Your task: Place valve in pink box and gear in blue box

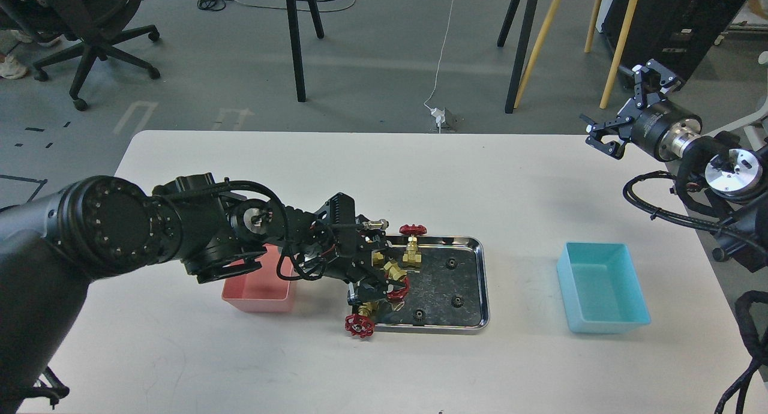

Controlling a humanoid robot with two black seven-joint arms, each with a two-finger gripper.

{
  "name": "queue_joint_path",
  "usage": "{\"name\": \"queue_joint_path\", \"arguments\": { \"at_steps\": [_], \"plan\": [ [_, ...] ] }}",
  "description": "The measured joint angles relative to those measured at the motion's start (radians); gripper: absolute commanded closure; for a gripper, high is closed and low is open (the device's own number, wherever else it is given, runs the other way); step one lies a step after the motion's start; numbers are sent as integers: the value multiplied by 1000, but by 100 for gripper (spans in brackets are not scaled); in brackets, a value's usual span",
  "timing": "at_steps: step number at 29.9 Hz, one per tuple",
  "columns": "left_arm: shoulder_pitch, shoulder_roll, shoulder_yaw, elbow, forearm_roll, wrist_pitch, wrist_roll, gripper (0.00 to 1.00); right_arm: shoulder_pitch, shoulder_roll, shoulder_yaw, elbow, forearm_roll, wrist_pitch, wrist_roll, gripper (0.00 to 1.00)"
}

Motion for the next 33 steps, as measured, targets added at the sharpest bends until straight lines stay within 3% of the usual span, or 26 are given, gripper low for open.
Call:
{"name": "queue_joint_path", "arguments": {
  "at_steps": [14, 23, 33],
  "plan": [
    [15, 0, -1, 36, 42, 0, 0, 47, -3, 0, 0, 0, 0, 0, 0, 1],
    [19, 0, 0, 45, 47, 0, 0, 40, -3, 0, -1, 0, 0, 0, 0, 1],
    [19, 0, 0, 46, 47, 0, 0, 46, -6, 0, -1, 0, 0, 0, 0, 1]
  ]
}}
